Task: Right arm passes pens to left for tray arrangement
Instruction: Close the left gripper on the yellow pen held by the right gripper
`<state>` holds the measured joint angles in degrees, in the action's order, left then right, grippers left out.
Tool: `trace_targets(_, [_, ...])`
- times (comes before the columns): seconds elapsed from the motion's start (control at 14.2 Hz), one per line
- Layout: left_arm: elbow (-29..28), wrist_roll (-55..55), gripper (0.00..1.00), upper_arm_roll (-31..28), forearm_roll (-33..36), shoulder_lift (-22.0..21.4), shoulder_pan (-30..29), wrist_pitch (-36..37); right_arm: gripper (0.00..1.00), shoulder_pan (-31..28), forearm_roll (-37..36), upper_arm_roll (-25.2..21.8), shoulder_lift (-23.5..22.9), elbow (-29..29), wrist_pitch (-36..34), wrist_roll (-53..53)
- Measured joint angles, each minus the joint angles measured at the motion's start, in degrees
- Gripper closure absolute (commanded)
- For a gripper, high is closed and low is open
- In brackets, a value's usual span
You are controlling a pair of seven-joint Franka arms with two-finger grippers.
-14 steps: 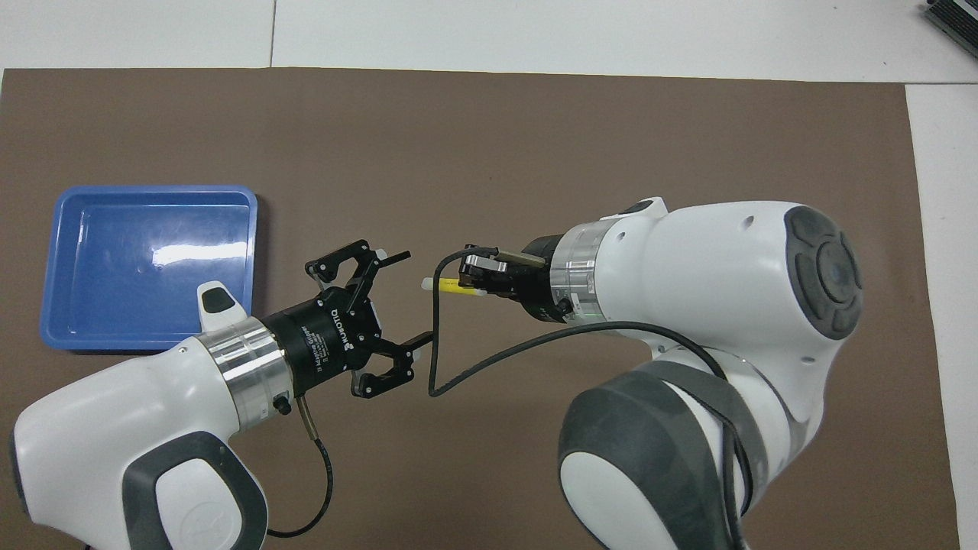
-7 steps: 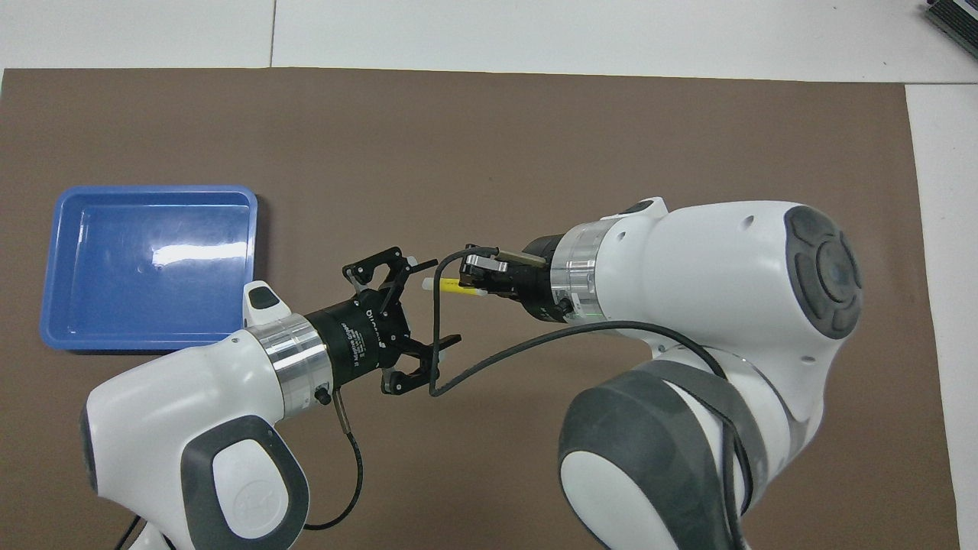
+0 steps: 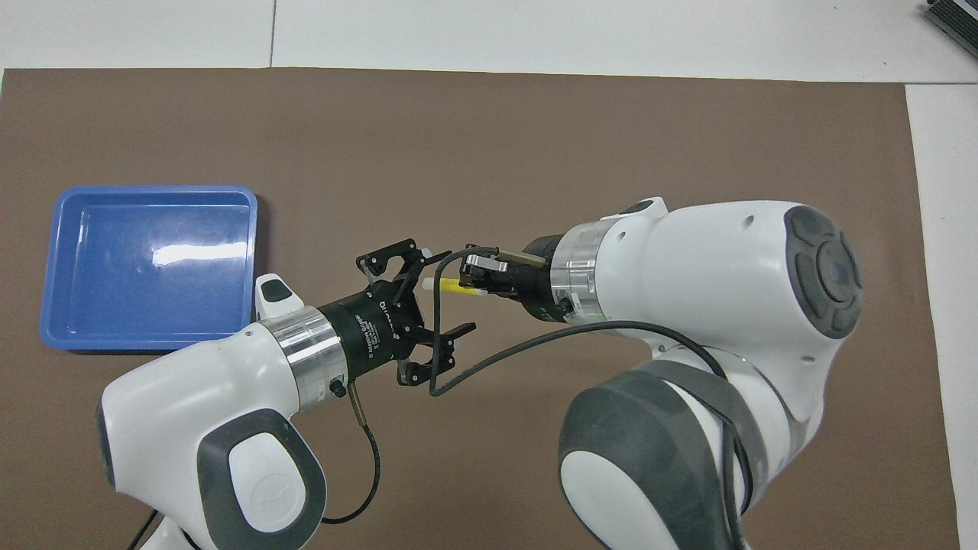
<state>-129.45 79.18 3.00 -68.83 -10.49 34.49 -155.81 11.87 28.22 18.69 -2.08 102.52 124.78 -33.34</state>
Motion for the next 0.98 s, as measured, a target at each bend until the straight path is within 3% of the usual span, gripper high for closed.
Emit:
trace_targets(0.35, [0.2,0.0,0.28,0.0,0.0,0.3,0.0,-0.1,1.0,-0.1,0.0,0.0,0.0,0.0,0.0,0.0])
trace_targets(0.42, [0.2,0.0,0.35,0.0,0.0,0.3,0.0,-0.1,1.0,-0.1,0.0,0.0,0.0,0.0,0.0,0.0])
trace_targets(0.49, [0.3,0.0,0.45,0.0,0.0,0.3,0.0,-0.1,1.0,-0.1,0.0,0.0,0.0,0.0,0.0,0.0])
trace_targets(0.7, [0.4,0.0,0.94,0.0,0.0,0.3,0.0,-0.1,1.0,-0.1,0.0,0.0,0.0,0.0,0.0,0.0])
trace_targets(0.77, [0.4,0.0,1.0,0.0,0.0,0.3,0.0,-0.1,1.0,-0.1,0.0,0.0,0.0,0.0,0.0,0.0])
trace_targets(0.98, [0.5,-0.7,1.0,-0.2,0.0,0.4,0.0,0.1,1.0,-0.1,0.1,-0.2,0.0,0.0,-0.1,0.0])
